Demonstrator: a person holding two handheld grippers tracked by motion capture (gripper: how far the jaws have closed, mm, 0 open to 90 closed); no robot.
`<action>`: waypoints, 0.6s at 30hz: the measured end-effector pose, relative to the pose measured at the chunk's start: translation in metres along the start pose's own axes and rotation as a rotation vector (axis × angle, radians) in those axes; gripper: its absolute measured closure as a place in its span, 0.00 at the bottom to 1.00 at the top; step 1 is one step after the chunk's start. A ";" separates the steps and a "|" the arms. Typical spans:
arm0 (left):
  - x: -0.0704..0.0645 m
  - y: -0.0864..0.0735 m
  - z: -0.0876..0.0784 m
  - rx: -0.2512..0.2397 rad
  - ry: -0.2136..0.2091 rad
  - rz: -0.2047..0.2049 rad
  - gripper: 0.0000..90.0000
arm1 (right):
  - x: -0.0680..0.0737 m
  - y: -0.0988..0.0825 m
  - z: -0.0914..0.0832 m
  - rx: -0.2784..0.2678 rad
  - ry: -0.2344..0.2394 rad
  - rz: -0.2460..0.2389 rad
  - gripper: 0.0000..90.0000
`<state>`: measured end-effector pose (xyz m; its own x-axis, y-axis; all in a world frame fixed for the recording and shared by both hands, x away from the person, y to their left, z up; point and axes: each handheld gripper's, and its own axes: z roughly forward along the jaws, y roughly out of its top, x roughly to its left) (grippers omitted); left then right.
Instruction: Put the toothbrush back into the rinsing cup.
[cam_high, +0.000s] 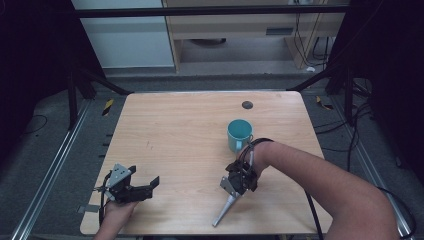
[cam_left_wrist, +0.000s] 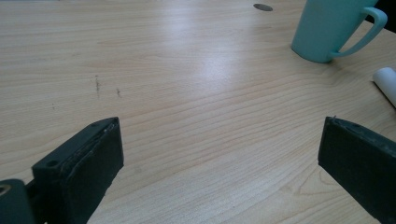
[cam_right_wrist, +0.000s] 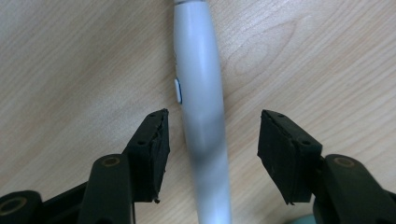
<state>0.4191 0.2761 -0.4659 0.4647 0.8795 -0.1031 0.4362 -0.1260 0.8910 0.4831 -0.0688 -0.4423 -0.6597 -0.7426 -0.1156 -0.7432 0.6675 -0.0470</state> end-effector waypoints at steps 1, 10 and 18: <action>0.000 0.000 0.000 -0.001 -0.001 -0.002 0.00 | -0.001 0.000 0.002 0.007 0.008 -0.006 0.50; 0.000 0.000 -0.001 -0.006 -0.007 -0.002 0.00 | -0.004 0.001 0.010 0.020 0.041 -0.023 0.55; 0.001 0.001 -0.001 -0.007 -0.007 -0.011 0.00 | -0.003 0.000 0.014 0.039 0.036 -0.036 0.62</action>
<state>0.4186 0.2772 -0.4649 0.4653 0.8774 -0.1166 0.4362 -0.1127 0.8927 0.4864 -0.0658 -0.4559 -0.6370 -0.7669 -0.0775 -0.7617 0.6417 -0.0895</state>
